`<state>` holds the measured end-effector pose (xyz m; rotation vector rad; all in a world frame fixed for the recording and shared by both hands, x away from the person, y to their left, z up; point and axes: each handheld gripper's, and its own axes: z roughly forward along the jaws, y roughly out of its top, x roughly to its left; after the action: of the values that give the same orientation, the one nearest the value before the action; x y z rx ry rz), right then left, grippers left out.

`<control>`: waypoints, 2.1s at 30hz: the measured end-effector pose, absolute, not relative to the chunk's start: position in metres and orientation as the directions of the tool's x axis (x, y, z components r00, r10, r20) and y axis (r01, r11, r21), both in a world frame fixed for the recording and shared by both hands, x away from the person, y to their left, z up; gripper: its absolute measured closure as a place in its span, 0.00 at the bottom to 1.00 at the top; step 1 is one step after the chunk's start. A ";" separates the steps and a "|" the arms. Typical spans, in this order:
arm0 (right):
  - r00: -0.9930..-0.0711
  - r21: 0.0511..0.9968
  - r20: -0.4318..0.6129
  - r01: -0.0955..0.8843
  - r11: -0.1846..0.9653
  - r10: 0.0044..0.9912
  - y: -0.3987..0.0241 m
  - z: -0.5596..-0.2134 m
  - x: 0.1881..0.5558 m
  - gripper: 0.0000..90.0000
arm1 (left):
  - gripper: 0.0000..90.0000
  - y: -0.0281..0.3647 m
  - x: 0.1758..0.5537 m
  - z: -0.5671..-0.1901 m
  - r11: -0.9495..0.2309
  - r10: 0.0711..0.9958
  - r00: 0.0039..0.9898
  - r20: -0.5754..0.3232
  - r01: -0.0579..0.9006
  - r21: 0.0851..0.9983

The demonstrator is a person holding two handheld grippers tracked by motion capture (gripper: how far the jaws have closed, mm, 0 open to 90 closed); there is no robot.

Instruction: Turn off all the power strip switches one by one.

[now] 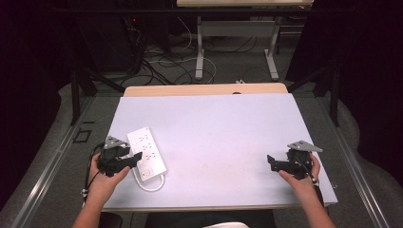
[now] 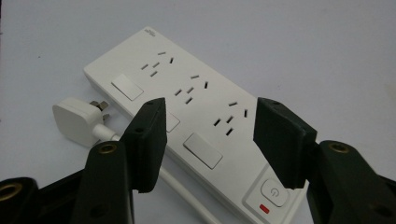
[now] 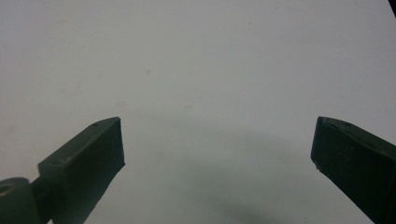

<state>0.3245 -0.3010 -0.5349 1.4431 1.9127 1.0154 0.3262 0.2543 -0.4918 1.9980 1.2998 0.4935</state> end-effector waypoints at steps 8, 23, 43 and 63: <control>-0.286 0.815 0.027 0.561 0.145 0.958 -0.301 -0.536 0.325 0.02 | 0.65 0.249 0.324 -0.491 -0.255 0.893 0.440 -0.095 0.669 0.698; -0.293 0.810 0.034 0.568 0.145 0.956 -0.300 -0.537 0.325 0.02 | 0.91 0.241 0.316 -0.489 -0.332 0.872 0.486 -0.063 0.679 0.655; -0.294 0.806 0.032 0.573 0.149 0.955 -0.300 -0.538 0.326 0.02 | 1.00 0.234 0.315 -0.501 -0.373 0.864 0.500 -0.056 0.710 0.597; -0.302 0.802 0.033 0.577 0.154 0.953 -0.300 -0.539 0.326 0.03 | 1.00 0.222 0.317 -0.512 -0.415 0.842 0.536 -0.062 0.716 0.562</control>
<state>0.3264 -0.2999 -0.5392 1.4511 1.9470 1.0089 0.3167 0.2217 -0.5122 2.2426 1.2583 0.3108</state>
